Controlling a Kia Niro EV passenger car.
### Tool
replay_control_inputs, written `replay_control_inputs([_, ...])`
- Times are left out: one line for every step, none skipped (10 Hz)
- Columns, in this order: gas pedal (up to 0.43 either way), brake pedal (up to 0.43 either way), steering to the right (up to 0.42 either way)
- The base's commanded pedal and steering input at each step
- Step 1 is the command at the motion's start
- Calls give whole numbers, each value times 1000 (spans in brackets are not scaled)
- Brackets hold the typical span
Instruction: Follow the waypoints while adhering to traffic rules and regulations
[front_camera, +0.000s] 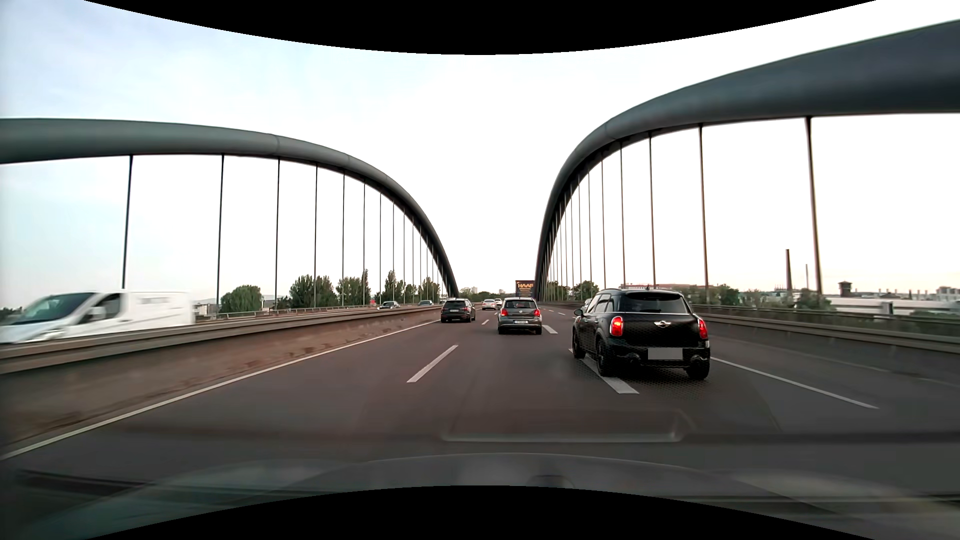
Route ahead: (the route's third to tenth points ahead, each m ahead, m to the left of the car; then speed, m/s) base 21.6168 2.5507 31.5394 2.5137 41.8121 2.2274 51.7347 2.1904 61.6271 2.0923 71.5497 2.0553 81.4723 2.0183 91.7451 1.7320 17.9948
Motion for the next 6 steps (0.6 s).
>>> replay_control_inputs([0,73,-2])
replay_control_inputs([0,73,-2])
replay_control_inputs([0,73,-2])
replay_control_inputs([0,67,-1])
replay_control_inputs([0,67,0])
replay_control_inputs([0,61,1])
